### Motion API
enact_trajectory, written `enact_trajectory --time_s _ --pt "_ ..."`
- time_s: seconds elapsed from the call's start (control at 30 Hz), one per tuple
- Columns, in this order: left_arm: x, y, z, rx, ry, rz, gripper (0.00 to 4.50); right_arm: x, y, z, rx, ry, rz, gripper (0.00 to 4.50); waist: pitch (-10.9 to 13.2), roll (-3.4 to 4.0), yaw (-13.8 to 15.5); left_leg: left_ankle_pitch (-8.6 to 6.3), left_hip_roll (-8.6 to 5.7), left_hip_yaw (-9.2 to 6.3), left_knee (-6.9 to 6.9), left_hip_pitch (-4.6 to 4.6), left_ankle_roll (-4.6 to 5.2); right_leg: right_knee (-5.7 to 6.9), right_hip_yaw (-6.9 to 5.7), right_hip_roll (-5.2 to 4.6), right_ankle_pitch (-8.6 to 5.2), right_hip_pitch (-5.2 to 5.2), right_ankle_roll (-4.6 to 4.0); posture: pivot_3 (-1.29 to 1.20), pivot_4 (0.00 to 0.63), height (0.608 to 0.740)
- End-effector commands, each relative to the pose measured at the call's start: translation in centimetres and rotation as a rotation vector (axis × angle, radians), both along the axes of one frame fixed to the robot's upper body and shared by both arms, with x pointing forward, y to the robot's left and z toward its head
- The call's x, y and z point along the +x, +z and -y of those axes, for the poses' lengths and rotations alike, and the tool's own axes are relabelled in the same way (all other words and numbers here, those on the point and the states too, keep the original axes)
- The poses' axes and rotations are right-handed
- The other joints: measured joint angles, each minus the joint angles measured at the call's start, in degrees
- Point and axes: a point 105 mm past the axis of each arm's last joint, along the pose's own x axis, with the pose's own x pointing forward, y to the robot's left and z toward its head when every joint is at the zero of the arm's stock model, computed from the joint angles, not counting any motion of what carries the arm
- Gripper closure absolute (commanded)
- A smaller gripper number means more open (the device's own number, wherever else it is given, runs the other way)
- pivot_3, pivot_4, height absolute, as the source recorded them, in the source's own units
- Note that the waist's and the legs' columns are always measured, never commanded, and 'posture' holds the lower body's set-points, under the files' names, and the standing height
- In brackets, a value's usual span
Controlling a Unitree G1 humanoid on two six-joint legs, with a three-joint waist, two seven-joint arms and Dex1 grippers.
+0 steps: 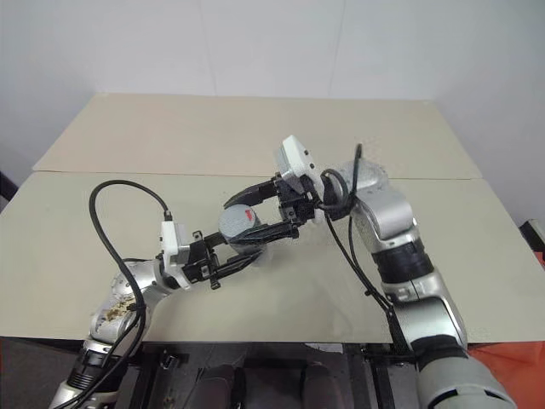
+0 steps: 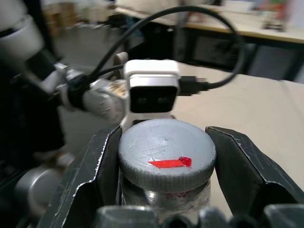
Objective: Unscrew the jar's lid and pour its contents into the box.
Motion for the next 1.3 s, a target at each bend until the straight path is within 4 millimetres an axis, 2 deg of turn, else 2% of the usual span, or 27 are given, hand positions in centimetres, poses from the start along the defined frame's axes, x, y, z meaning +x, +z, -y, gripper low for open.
enact_trajectory --time_s 0.03,0.27,0.47,0.53,0.67,0.8,1.03,1.23,1.3 --pt "-0.7 2.2 0.6 -0.029 -0.039 0.089 2.41 -0.1 -0.2 -0.1 -0.049 0.082 0.018 1.72 0.0 0.01 0.0 0.00 0.00 0.01 0.00 0.00 0.00 0.01 0.00 -0.01 0.00 -0.01 0.00 0.00 0.150 0.740" --pt "-0.7 2.1 0.6 -0.027 -0.034 0.088 2.41 1.1 0.0 0.0 -0.035 0.064 0.038 1.72 0.0 0.01 0.1 0.00 0.00 0.01 0.00 0.00 0.00 0.01 0.00 -0.02 0.00 -0.01 -0.01 0.00 0.150 0.740" --pt "-0.6 1.8 0.5 -0.032 -0.018 0.080 2.41 1.3 1.4 1.1 0.077 0.028 0.048 1.72 0.0 0.02 0.1 0.00 0.01 0.01 0.00 -0.01 0.00 0.02 0.00 -0.02 0.01 -0.01 -0.01 0.00 0.150 0.740" --pt "-0.6 1.7 0.4 -0.036 -0.009 0.078 2.41 1.3 1.9 1.6 0.095 0.006 0.053 1.01 0.0 0.01 0.2 0.00 0.00 0.01 0.00 -0.01 0.00 0.01 0.00 -0.02 0.01 -0.01 -0.01 0.00 0.150 0.740" --pt "-0.3 1.4 0.4 -0.040 0.009 0.074 2.41 0.7 2.4 3.0 0.121 -0.020 0.073 0.04 0.0 0.01 0.7 0.00 -0.01 0.02 0.00 -0.02 -0.01 0.00 -0.01 -0.04 0.01 -0.01 -0.01 0.00 0.150 0.740" --pt "-0.2 1.1 0.4 -0.047 0.024 0.066 2.41 0.4 2.8 3.6 0.177 -0.116 0.119 0.04 0.0 0.01 0.6 0.00 0.01 0.02 0.00 -0.02 0.00 0.01 0.00 -0.02 0.01 -0.02 -0.01 0.00 0.150 0.740" --pt "0.7 0.7 0.3 -0.030 0.079 0.067 2.41 -1.2 2.8 4.3 0.200 -0.232 0.157 0.04 0.0 0.01 0.8 0.00 -0.01 0.02 0.01 -0.02 0.00 0.02 0.00 -0.04 0.01 -0.02 -0.01 0.00 0.150 0.740" --pt "1.2 0.1 -0.3 -0.001 0.114 0.065 2.41 -1.2 2.4 3.4 0.236 -0.461 0.246 0.04 0.0 0.01 0.8 0.00 -0.01 0.02 0.02 -0.02 -0.01 0.03 0.01 -0.04 0.01 -0.02 -0.01 0.00 0.150 0.740" --pt "1.5 0.0 -0.2 0.002 0.129 0.064 2.41 -1.1 2.4 2.7 0.274 -0.540 0.195 0.04 0.0 0.01 0.8 0.00 -0.01 0.02 0.02 -0.02 -0.01 0.03 0.01 -0.04 0.01 -0.02 -0.01 0.00 0.150 0.740"
